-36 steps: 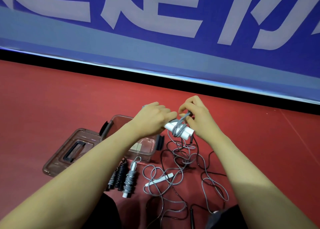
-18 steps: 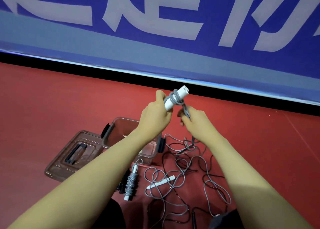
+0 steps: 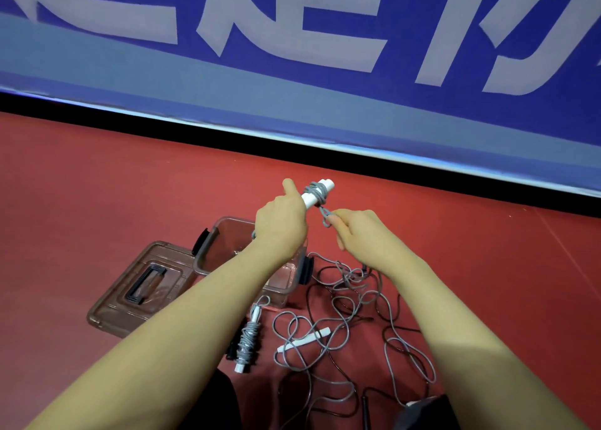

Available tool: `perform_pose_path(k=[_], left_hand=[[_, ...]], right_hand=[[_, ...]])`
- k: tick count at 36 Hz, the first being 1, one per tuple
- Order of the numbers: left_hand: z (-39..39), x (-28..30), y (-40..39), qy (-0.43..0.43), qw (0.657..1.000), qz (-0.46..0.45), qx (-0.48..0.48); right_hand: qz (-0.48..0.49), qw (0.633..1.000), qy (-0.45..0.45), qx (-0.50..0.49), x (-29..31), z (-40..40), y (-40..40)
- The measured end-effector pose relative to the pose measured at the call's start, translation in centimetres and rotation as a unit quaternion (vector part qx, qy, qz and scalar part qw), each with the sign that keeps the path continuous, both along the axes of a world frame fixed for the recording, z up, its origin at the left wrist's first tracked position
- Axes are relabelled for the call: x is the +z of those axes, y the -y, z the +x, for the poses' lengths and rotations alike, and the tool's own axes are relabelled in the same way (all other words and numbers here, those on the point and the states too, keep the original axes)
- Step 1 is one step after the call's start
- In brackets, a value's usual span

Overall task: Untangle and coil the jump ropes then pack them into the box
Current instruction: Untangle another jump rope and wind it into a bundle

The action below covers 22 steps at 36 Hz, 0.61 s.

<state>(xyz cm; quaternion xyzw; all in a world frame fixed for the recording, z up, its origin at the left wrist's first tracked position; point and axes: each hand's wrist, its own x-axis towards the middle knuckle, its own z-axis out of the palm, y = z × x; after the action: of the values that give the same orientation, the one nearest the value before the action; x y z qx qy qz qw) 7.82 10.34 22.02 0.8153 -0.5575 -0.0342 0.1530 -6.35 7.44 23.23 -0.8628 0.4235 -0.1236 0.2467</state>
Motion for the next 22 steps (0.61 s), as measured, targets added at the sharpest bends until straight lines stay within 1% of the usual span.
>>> perform_pose_path(k=[4,7,9,12,16,19,22], left_hand=[[0.3,-0.3,0.1,0.057,0.998,0.041,0.0],[0.5,-0.7,-0.1,0.096,0.994,0.058,-0.013],[0.7,-0.9,-0.2,0.113,0.991,0.069,-0.02],[1.2,-0.9,-0.2,0.141,0.987,0.075,-0.03],[1.0,-1.0,-0.1,0.185,0.976,0.083,-0.082],[0.7,-1.0,0.0,0.227,0.957,0.089,-0.16],[0.4,-0.4,-0.1,0.259,0.931,0.081,-0.244]], right_hand=[[-0.018,1.0,-0.02,0.009,0.1,0.1,-0.6],[-0.085,0.993,-0.079,0.014,0.9,0.2,-0.7],[-0.122,0.989,-0.085,0.024,1.4,0.3,-0.8],[-0.143,0.987,-0.058,0.035,1.9,0.4,-1.1],[-0.178,0.983,-0.01,0.031,2.1,0.3,-1.1],[-0.217,0.976,0.016,0.027,1.9,0.1,-1.1],[-0.238,0.97,0.046,-0.003,1.9,-0.3,-0.8]])
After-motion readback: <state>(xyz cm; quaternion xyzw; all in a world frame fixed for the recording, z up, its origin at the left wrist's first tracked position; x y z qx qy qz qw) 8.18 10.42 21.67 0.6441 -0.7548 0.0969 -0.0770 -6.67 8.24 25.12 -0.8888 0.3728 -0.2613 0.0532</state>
